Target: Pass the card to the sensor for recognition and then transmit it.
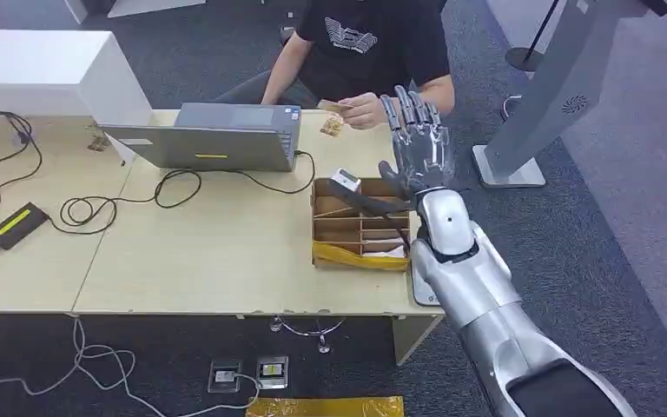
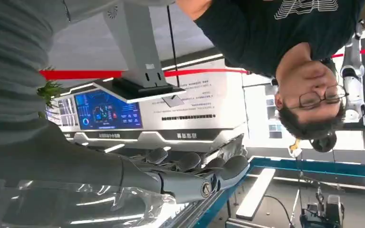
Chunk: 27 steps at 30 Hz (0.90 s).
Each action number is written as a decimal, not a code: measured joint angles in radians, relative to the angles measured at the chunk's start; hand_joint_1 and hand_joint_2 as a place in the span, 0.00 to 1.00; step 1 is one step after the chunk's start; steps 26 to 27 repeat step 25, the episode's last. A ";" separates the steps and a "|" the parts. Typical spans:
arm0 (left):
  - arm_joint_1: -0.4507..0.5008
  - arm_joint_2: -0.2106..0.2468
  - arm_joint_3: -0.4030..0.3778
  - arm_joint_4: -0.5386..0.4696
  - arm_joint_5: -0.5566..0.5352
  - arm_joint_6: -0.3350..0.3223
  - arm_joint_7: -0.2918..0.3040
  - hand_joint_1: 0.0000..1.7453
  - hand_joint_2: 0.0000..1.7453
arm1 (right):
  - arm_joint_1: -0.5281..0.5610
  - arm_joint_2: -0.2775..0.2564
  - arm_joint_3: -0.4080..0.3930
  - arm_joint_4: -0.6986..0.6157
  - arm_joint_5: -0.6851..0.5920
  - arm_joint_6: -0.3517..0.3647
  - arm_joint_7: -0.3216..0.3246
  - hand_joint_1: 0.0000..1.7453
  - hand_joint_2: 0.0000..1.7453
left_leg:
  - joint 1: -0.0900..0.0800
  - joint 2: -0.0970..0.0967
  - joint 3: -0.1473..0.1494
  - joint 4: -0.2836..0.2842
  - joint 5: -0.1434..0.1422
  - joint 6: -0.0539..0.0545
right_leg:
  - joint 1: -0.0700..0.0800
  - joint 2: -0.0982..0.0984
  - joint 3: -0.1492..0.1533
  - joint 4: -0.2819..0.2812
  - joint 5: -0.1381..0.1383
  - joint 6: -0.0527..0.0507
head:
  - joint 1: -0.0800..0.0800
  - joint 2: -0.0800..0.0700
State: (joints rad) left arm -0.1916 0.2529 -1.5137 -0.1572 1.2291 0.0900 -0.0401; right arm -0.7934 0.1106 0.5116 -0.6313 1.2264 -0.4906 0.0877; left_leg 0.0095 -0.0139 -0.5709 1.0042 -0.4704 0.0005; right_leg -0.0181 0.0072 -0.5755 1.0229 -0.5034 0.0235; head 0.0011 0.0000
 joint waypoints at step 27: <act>0.006 0.019 0.000 0.000 0.049 0.000 0.021 0.00 0.00 | -0.063 -0.522 -0.292 0.166 -0.023 0.001 -0.004 0.00 1.00 | -0.002 -0.002 -0.001 0.001 -0.001 0.001 | -0.002 -0.003 0.000 -0.002 0.000 0.001 | 0.000 0.000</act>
